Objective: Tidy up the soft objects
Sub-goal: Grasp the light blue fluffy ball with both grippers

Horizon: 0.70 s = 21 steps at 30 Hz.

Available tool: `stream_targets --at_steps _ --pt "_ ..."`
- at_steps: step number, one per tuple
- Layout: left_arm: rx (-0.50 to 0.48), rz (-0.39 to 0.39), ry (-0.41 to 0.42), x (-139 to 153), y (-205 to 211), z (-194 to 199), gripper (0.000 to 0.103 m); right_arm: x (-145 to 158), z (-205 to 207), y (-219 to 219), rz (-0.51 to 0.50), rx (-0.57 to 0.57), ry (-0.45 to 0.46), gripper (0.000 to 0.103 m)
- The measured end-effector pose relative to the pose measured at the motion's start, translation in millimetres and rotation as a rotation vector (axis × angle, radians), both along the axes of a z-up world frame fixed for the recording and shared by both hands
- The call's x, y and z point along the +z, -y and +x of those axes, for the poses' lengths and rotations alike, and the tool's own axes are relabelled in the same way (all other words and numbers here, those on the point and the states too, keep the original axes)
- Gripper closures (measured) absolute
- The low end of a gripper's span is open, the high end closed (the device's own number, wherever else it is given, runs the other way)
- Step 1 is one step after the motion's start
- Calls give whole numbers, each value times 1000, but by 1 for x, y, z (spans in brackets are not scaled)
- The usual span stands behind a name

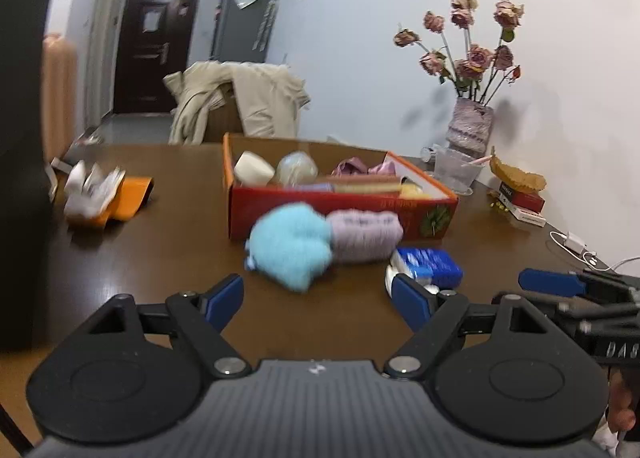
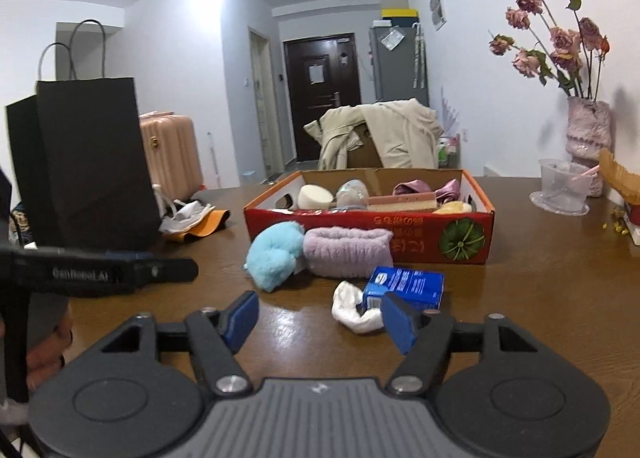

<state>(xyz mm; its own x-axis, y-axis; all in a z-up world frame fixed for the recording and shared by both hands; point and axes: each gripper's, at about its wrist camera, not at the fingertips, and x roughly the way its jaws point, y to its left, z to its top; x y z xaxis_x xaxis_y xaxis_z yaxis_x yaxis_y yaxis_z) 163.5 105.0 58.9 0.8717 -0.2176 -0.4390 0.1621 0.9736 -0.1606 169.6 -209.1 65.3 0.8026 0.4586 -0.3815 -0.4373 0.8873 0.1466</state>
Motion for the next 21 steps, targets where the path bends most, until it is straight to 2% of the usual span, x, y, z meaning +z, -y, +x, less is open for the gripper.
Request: stream_targets --at_steps 4,7,9,13,15,18,20,21 --pt "-47 74 49 8 -7 41 17 2 17 -16 13 -7 8 31" --pt "-36 54 23 -3 -21 81 17 -2 38 -36 -5 -12 1 31" --pt "-32 -5 -12 -14 -33 104 21 -5 57 -51 -17 -8 -27 35" --pt "-48 -206 -100 -41 -59 136 26 -13 93 -78 -13 31 -67 44" --pt "-60 -253 -122 -52 -63 143 33 -20 111 -89 5 43 -106 50" --pt "-51 -320 -178 -66 -71 153 34 -27 132 -102 20 60 -145 55" --pt "-57 -396 -212 -72 -76 160 34 -31 141 -109 21 63 -152 58" --pt "-59 -415 -213 -73 -77 161 36 -32 146 -111 25 60 -157 63"
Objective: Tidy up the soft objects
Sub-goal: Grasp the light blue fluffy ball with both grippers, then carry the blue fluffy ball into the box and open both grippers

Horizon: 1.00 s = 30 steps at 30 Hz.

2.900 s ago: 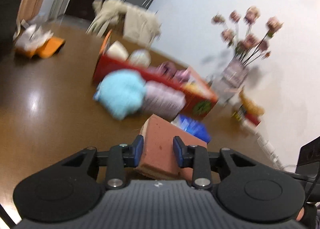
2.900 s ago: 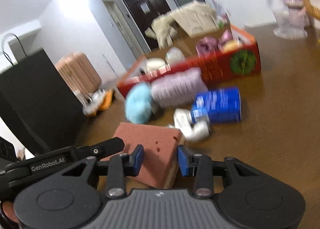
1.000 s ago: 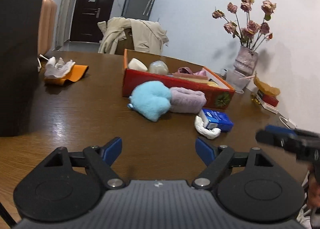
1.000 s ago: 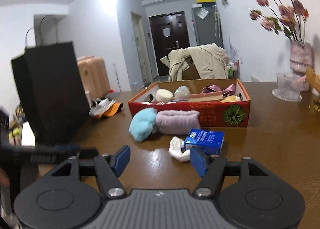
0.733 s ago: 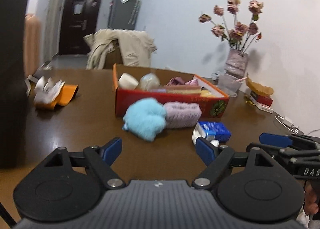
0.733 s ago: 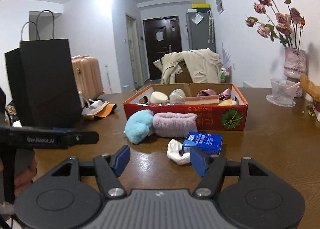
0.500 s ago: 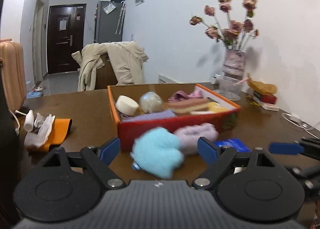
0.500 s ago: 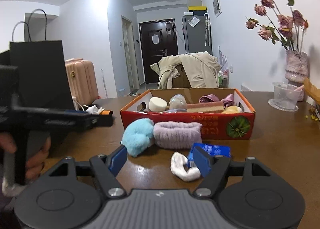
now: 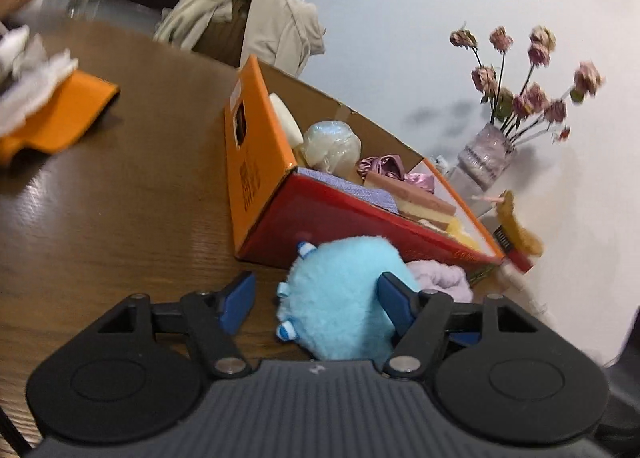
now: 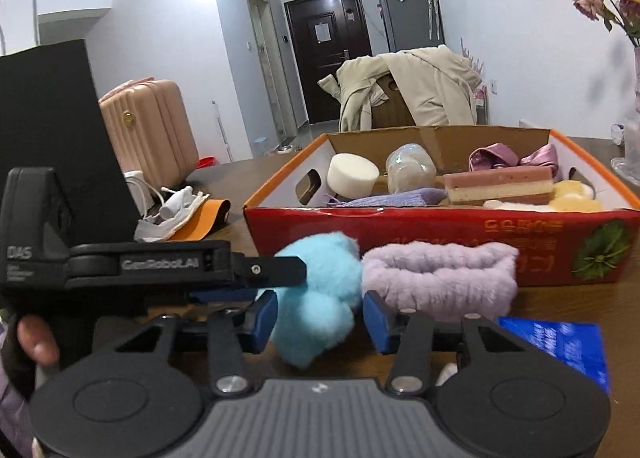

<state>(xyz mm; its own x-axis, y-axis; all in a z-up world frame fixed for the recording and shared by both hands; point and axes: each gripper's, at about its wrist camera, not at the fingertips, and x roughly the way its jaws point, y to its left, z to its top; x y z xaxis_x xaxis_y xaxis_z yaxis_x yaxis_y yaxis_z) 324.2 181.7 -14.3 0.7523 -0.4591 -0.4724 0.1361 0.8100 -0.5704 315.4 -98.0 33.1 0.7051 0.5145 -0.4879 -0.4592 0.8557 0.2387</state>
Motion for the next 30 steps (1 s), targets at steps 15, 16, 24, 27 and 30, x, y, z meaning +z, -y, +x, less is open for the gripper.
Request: stream_targets --at_steps 15,16,24,27,30 --pt "-35 37 266 101 40 -66 57 67 -40 52 212 35 84 78" --pt "-35 31 296 112 45 -70 58 76 -45 59 229 34 110 78" --pt "-79 2 346 156 72 -73 63 121 -51 102 280 41 207 81" --pt "-67 19 323 155 85 -60 63 120 -36 112 280 41 189 81" --pt "-47 38 265 148 89 -33 63 115 -2 117 287 54 126 82"
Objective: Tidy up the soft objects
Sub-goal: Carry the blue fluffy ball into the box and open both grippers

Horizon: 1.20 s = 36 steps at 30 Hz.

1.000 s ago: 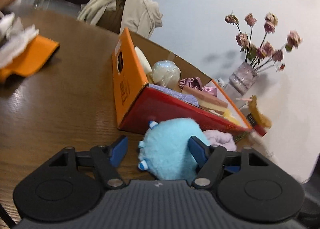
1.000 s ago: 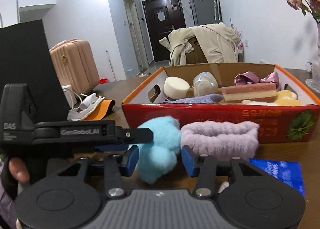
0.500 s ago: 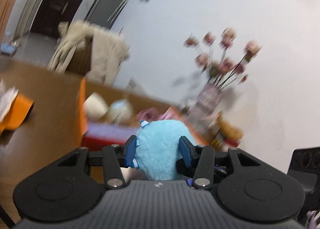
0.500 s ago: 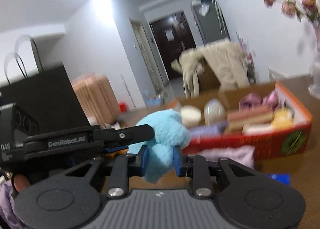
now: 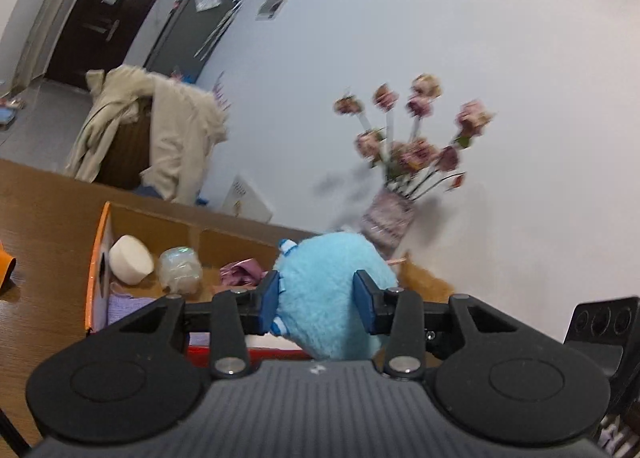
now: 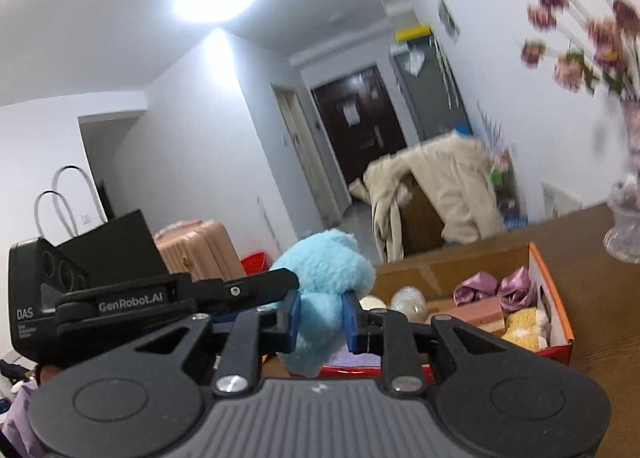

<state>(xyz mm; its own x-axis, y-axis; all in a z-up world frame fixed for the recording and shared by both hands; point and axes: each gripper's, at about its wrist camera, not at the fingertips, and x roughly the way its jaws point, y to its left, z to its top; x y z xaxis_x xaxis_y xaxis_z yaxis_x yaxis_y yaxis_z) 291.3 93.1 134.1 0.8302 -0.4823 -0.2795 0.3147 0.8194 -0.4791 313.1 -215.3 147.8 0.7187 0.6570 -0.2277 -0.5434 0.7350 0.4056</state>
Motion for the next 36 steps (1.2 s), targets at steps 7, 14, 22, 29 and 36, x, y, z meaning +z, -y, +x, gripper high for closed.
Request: stream_targets --at_steps 7,14,22,29,36 --pt "128 63 -173 -21 -19 89 63 -33 117 -24 15 90 -195 82" --pt "291 224 -317 -70 -42 140 62 -95 191 -101 -177 166 -387 80" --pt "315 280 -277 -62 -40 116 57 -88 176 -89 -185 152 -314 78" --pt "279 317 -141 -31 -9 37 40 -33 107 -22 -190 50 -136 63" --pt "251 425 -9 -35 28 -60 21 -13 10 20 -247 -105 44 44"
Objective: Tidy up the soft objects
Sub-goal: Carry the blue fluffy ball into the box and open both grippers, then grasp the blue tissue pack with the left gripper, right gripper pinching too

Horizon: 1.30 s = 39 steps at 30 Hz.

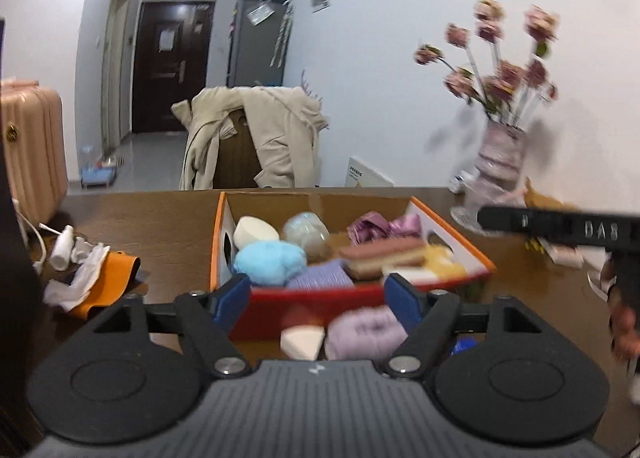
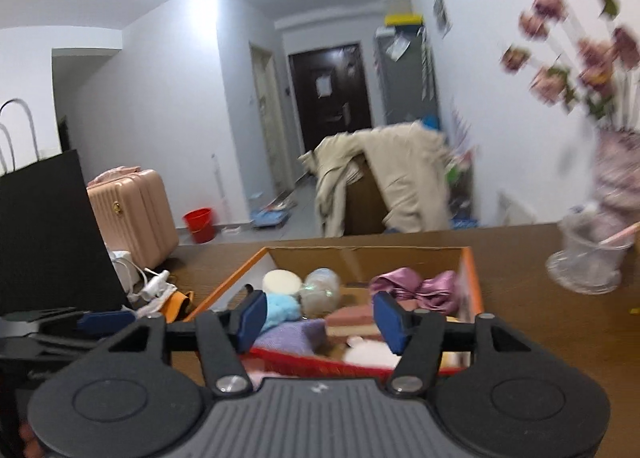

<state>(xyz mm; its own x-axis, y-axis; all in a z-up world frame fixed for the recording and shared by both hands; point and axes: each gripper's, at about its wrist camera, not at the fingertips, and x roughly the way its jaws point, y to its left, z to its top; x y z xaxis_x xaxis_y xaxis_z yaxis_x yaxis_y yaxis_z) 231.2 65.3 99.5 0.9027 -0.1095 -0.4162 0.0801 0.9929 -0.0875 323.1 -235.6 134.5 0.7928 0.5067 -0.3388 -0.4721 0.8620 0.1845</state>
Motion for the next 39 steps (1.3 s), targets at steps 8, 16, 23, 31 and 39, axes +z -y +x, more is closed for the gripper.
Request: stream_targets --at_steps 8,16,23,31,39 --pt "-41 -40 63 -43 8 -83 8 -50 -95 4 -38 -94 58 18" --pt "-32 -43 47 -52 -3 -100 8 -74 -122 -2 -65 -95 -19 18" --pt "-42 -44 28 -56 0 -93 8 -75 -121 -4 -74 -105 -24 17" --pt "-32 -46 -21 -61 8 -60 8 -84 -96 3 -62 -129 -56 18" --pt "-47 -59 -27 -62 28 -14 14 -87 -47 16 -56 -139 -82 18"
